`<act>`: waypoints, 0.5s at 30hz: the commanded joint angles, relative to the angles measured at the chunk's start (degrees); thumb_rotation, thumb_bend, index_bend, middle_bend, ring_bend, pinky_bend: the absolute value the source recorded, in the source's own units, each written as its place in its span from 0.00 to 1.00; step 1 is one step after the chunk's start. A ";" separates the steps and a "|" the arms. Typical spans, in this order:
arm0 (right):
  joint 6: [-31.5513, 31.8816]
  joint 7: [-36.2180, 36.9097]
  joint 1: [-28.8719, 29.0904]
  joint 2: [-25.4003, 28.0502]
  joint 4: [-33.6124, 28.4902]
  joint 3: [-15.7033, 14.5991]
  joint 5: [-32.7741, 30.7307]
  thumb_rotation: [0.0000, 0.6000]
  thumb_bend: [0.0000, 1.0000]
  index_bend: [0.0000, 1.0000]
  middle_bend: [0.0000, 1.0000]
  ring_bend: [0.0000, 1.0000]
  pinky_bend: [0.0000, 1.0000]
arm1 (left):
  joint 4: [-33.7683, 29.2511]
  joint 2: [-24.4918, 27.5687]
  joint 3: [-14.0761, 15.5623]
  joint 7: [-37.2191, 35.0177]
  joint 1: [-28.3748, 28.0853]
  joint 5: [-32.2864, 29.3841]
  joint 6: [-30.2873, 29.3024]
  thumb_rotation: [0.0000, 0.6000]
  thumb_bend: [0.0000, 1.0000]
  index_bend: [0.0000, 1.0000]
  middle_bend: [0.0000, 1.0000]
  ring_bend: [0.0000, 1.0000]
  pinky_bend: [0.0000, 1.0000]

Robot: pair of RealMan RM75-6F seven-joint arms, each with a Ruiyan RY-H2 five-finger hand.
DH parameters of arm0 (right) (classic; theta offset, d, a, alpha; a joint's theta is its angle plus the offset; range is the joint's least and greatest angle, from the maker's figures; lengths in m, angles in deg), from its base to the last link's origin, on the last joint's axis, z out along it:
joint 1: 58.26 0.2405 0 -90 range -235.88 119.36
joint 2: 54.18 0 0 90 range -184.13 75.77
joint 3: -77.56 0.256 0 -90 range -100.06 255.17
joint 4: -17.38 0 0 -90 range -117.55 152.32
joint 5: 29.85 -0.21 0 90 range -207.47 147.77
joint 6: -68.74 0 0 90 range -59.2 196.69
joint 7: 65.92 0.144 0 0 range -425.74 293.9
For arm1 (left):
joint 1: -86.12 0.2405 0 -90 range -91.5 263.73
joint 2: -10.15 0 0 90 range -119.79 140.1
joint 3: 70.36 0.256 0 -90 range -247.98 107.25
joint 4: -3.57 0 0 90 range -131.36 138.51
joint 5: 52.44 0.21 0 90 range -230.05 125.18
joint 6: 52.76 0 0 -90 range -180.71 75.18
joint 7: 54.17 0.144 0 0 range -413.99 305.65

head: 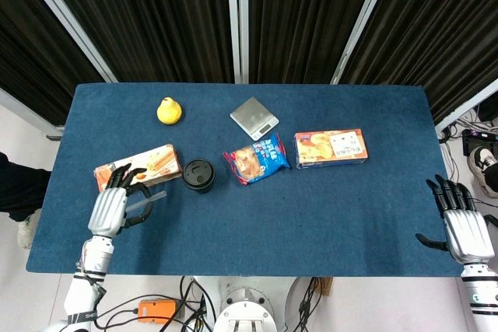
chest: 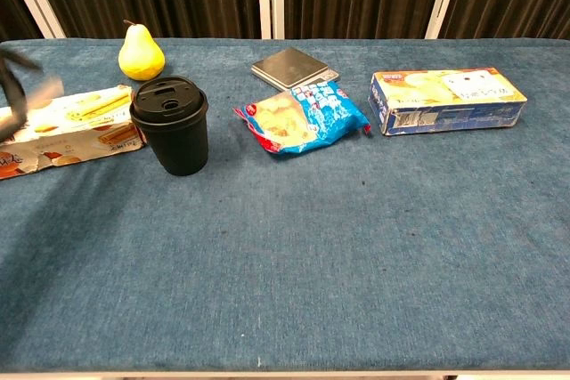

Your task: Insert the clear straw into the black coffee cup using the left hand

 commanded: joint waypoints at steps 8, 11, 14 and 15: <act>-1.98 -2.34 1.17 -1.26 0.75 -0.44 -0.46 1.00 0.11 0.00 0.00 0.00 0.00 | -6.48 -2.61 -12.41 -25.98 -8.11 -6.73 5.93 1.00 0.38 0.59 0.19 0.00 0.00; -2.56 -2.98 1.29 -1.22 0.71 -0.69 -0.71 1.00 0.11 0.00 0.00 0.00 0.00 | -5.98 -5.59 -15.01 -29.32 -10.31 -10.16 7.28 1.00 0.38 0.59 0.19 0.00 0.00; -3.45 -3.84 1.49 -1.10 0.55 -0.99 -1.09 1.00 0.11 0.00 0.00 0.00 0.00 | -6.27 -7.92 -17.08 -32.46 -12.00 -14.03 8.97 1.00 0.38 0.59 0.19 0.00 0.00; -3.53 -3.88 1.50 -1.08 0.47 -1.00 -1.20 1.00 0.11 0.00 0.00 0.00 0.00 | -6.19 -8.51 -17.51 -33.05 -12.47 -14.85 9.39 1.00 0.38 0.59 0.19 0.00 0.00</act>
